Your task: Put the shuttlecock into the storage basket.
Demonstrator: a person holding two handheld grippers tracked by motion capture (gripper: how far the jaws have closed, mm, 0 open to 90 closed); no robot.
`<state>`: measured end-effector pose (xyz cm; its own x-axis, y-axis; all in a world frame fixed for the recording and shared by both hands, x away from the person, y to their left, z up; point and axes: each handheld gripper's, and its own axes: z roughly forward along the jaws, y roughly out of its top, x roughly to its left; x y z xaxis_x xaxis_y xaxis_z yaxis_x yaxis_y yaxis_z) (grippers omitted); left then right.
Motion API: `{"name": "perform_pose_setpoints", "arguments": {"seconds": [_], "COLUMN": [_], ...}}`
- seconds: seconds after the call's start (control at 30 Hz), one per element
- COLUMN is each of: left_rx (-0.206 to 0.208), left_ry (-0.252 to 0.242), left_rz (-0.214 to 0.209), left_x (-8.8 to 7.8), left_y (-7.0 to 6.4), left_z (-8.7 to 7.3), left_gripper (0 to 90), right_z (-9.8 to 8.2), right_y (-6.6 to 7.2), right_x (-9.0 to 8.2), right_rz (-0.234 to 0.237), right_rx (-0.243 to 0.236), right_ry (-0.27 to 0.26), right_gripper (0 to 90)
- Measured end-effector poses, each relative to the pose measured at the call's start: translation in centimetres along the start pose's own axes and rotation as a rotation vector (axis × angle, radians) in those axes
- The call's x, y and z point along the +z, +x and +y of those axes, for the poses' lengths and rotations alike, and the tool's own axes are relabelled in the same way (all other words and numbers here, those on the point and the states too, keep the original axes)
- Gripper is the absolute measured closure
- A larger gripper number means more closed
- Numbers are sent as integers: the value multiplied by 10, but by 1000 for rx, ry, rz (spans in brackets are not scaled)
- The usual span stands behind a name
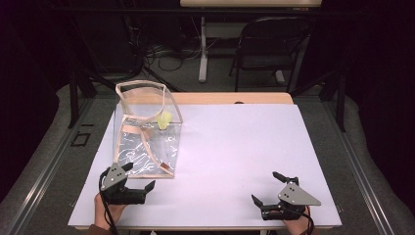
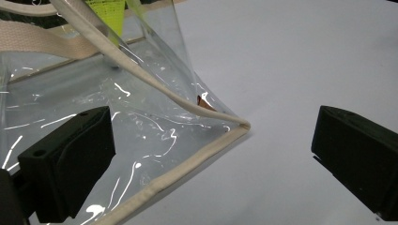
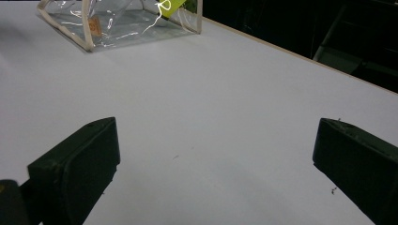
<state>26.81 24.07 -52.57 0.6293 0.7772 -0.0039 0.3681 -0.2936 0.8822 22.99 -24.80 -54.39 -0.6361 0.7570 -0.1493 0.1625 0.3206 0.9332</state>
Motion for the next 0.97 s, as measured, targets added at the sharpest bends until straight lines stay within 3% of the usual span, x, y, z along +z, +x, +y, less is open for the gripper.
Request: {"name": "perform_pose_setpoints", "arguments": {"seconds": [0.4,0.63,0.97], "left_rx": [19,-1,0], "left_ry": [5,-19,-8], "left_rz": [4,0,-7], "left_x": [4,3,5], "left_y": [-7,-7,-7], "left_z": [-15,-22,-23], "left_gripper": [0,0,0], "right_z": [0,0,-1], "right_y": [0,0,-1], "right_x": [0,0,0], "right_rz": [3,3,2], "right_rx": [0,1,0], "right_ry": [-1,-1,1], "right_gripper": [4,4,3]}}
